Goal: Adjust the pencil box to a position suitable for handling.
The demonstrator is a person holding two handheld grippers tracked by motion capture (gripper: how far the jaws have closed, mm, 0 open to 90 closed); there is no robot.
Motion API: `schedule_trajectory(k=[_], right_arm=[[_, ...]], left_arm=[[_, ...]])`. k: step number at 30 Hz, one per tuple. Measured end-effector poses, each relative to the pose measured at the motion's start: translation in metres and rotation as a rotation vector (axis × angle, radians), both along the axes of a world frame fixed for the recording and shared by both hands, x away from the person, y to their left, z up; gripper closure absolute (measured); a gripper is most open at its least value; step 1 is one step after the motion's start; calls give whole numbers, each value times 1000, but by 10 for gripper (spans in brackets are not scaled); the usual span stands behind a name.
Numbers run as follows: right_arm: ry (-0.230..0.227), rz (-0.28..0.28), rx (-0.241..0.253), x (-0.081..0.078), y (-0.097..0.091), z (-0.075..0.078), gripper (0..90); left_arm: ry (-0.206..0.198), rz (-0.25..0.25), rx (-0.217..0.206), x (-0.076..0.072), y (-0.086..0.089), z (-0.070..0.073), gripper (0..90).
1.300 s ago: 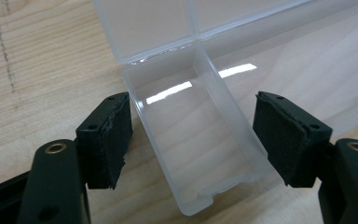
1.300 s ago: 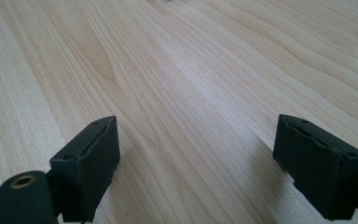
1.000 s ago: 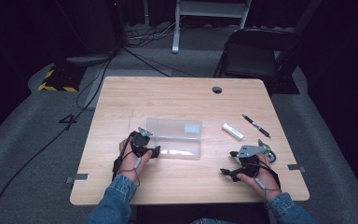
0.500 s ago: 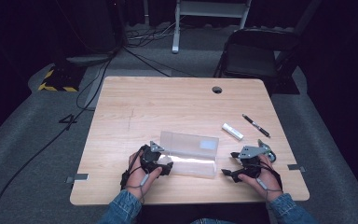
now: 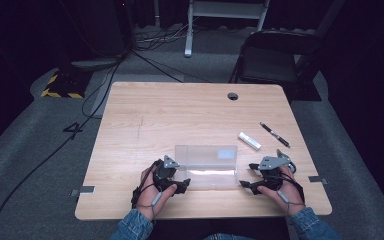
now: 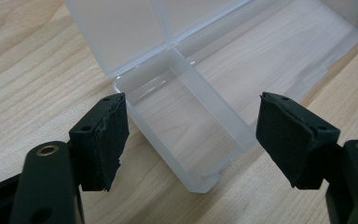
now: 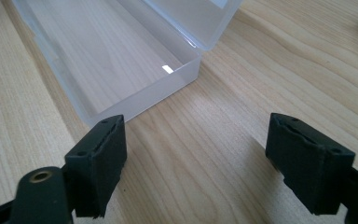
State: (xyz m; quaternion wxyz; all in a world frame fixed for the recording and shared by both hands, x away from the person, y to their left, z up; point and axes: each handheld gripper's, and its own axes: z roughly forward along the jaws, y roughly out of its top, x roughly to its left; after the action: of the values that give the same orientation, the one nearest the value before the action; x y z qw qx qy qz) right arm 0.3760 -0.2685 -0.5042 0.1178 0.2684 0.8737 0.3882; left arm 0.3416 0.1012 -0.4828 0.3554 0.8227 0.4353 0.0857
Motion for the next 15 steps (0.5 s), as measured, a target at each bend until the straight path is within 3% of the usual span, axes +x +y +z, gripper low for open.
schedule_trajectory(k=[6,9,15], right_arm=[[11,3,-13,0,-3,3,277],[24,2,10,-1,-6,6,290],[21,-11,15,-3,-9,13,300]], left_arm=[[-64,2,69,-4,5,7,251],[-60,12,60,-7,12,7,251],[-100,45,86,-5,31,12,252]])
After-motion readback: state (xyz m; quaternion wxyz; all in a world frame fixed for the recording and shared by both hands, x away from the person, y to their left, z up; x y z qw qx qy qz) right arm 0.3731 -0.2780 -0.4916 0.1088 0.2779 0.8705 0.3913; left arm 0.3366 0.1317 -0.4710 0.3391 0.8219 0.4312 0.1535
